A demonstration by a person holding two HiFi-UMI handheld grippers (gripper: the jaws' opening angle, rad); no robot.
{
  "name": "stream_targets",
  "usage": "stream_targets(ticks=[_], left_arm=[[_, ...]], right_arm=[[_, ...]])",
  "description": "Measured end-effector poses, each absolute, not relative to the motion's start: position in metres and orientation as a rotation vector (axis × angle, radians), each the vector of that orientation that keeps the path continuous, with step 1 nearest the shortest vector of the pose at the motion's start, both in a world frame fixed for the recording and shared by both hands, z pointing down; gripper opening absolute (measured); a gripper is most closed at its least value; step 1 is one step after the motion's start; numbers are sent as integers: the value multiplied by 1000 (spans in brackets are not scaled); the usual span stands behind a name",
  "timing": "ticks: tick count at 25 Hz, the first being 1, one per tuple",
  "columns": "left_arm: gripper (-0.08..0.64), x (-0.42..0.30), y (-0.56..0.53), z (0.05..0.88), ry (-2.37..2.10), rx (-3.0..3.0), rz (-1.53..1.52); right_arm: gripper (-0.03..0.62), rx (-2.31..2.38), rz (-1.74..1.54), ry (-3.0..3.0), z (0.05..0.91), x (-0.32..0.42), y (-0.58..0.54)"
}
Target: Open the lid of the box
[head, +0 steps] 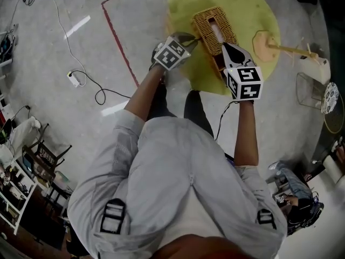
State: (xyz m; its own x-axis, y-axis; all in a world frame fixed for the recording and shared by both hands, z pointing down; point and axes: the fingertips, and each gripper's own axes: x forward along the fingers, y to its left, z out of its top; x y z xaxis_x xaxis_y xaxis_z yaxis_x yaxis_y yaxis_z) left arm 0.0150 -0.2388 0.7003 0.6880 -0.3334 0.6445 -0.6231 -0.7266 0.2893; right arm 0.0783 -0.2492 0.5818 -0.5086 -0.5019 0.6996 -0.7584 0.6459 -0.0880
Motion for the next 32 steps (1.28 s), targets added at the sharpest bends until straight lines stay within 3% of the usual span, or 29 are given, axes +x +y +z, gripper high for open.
stream_targets(ticks=[22, 24, 25, 32], left_arm=[[32, 28, -264, 604, -855, 2517, 661], [154, 24, -256, 624, -828, 2469, 716], [172, 22, -250, 634, -812, 2448, 735], [141, 22, -239, 678, -776, 2380, 771]], right_arm=[[25, 1274, 519, -2217, 513, 171, -253], [25, 1277, 522, -2211, 513, 176, -250], [25, 1276, 524, -2207, 514, 177, -248], [25, 1248, 543, -2182, 527, 176, -243]])
